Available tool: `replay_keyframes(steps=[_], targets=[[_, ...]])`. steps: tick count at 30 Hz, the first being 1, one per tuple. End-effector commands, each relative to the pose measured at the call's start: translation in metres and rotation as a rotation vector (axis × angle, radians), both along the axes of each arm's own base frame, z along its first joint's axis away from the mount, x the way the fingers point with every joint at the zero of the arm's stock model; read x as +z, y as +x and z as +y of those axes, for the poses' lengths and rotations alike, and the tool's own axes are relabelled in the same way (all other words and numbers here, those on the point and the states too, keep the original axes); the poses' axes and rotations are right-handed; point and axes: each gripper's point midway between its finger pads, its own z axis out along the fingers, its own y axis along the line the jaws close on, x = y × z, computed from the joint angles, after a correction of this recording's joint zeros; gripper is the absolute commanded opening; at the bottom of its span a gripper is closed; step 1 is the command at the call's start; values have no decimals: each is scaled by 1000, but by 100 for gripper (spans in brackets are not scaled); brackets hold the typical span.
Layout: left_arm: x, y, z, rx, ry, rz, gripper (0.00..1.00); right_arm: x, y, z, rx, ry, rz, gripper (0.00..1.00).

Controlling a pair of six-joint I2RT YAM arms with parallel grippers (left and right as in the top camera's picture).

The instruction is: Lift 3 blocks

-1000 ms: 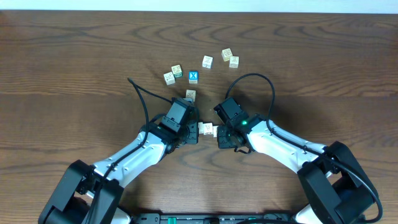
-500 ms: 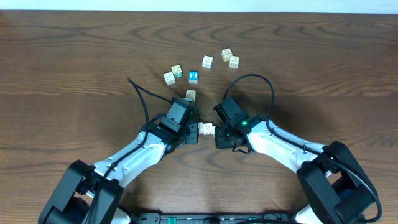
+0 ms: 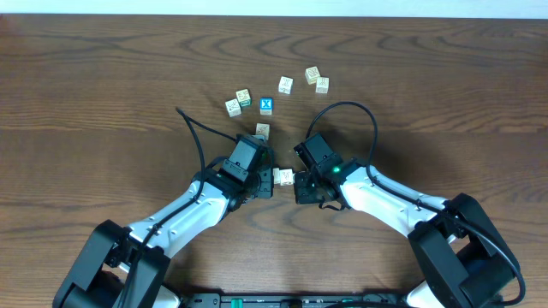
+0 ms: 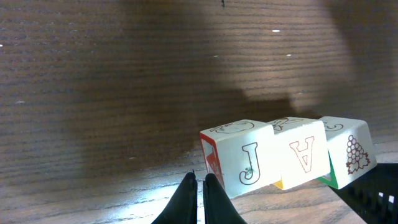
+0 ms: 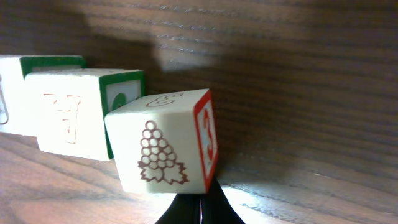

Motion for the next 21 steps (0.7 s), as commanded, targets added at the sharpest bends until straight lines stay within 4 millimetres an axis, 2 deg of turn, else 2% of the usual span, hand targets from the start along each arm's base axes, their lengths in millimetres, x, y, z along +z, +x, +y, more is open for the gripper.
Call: replay_keyframes(steps=[1,21], targets=[[-6,-4,3,5,14,16,7,-16,-17,-1,5,-6,71,1],[-6,-4,3,5,14,16,7,-12,-6,12,21,33,11,1]])
